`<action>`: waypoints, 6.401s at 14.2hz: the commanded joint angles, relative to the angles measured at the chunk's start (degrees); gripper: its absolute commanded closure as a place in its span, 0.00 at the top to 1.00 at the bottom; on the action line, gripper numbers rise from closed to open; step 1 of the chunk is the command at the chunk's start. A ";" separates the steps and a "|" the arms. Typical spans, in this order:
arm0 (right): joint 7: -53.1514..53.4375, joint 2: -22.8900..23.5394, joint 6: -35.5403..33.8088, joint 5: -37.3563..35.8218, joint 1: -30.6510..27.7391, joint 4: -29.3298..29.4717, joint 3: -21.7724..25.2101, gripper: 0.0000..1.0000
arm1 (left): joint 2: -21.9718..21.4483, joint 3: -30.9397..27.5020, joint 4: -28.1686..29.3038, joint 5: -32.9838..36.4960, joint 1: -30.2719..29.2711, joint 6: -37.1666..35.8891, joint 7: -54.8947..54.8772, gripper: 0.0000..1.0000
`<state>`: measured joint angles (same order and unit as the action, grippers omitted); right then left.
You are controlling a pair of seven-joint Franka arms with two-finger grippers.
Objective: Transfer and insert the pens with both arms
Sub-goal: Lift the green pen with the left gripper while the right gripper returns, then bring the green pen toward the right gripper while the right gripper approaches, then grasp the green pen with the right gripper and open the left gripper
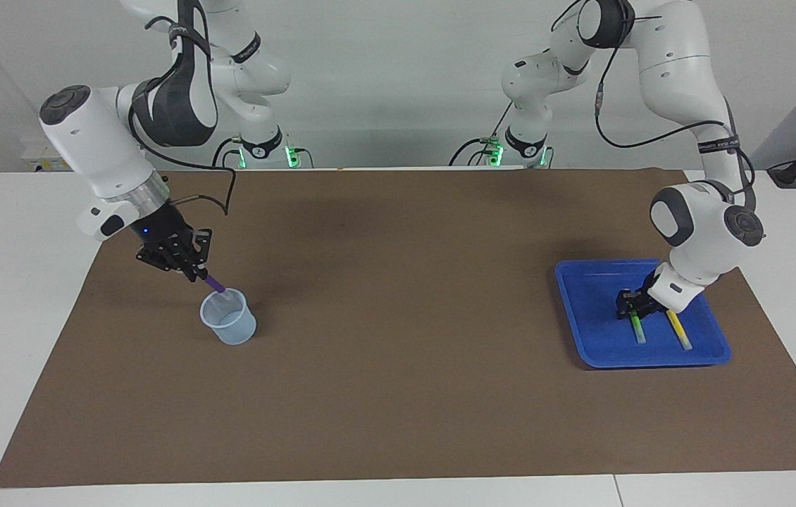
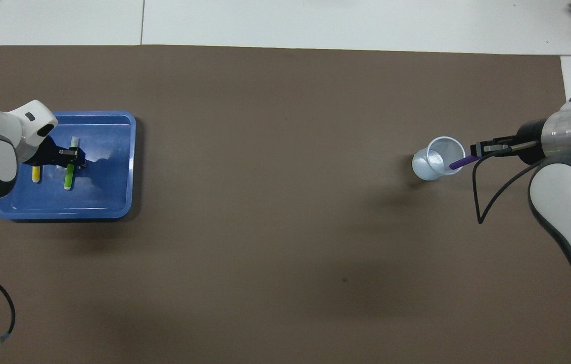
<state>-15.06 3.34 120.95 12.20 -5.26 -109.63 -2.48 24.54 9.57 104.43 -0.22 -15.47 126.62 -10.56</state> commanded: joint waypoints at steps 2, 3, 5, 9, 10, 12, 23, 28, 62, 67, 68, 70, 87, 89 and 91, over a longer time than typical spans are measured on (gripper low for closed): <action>-0.59 -1.76 0.69 -0.86 -0.72 -2.26 -0.77 0.00 | -1.16 -0.25 2.18 -0.65 0.18 0.82 -0.78 0.00; -0.59 -1.59 1.04 -0.95 -0.72 -2.26 -0.77 0.00 | -1.16 -0.25 2.18 -0.65 -0.09 0.82 -0.78 0.00; -0.50 -1.24 3.05 -0.86 -0.54 -2.26 -0.77 0.00 | -1.16 -0.16 2.01 -0.65 -0.44 0.65 -0.87 0.00; 0.03 -0.80 4.81 -0.95 -0.19 -2.17 -0.86 0.31 | -1.16 -0.16 1.13 -0.83 -1.40 -0.84 -1.04 0.00; 0.12 -0.71 5.17 -0.95 -0.19 -2.17 -0.86 0.45 | -1.07 -0.16 0.87 -0.83 -1.93 -0.85 -0.96 0.00; 0.29 -0.44 5.35 -0.95 -0.19 -2.17 -0.86 0.54 | -1.07 -0.16 0.25 -0.92 -2.29 -1.11 -0.95 0.00; 9.15 -0.18 7.27 -0.77 5.87 -0.24 -1.12 0.68 | -0.98 -0.16 -1.77 -7.25 -1.50 -6.12 2.29 0.00; 15.92 0.35 7.90 -0.34 10.44 1.17 -1.12 0.71 | -1.07 0.10 -1.95 -10.22 -1.50 -8.22 2.74 0.00; 77.10 5.53 28.29 1.60 35.23 3.98 -1.30 0.68 | -10.21 0.63 2.09 -59.98 18.97 -13.60 63.91 0.00; 80.28 7.29 29.43 1.42 36.46 6.00 -1.30 0.68 | -10.21 0.80 2.18 -62.69 20.83 -11.13 65.40 0.00; 79.66 7.29 29.34 1.42 36.46 5.92 -1.21 0.68 | -10.21 0.80 2.18 -63.14 20.83 -11.31 65.40 0.00; 79.48 7.55 29.25 1.34 36.46 5.74 -1.21 0.68 | -10.21 0.80 2.01 -63.93 20.48 -11.74 65.49 0.00; 71.94 8.52 29.52 0.98 36.46 5.83 -1.21 0.00 | -10.47 0.89 2.36 -67.98 22.15 -11.92 66.72 0.00; 71.22 8.52 29.52 0.98 36.29 5.83 -1.21 0.00 | -10.47 0.89 2.44 -67.98 22.15 -11.92 66.81 0.00; 71.22 8.52 29.52 0.81 36.20 5.91 -1.21 0.00 | -10.47 0.80 2.36 -67.89 22.15 -11.92 66.90 0.00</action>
<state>58.31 11.11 149.47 12.78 31.85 -104.62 -3.57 15.82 11.21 104.79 -67.05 5.94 114.42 55.77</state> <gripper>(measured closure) 0.824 0.833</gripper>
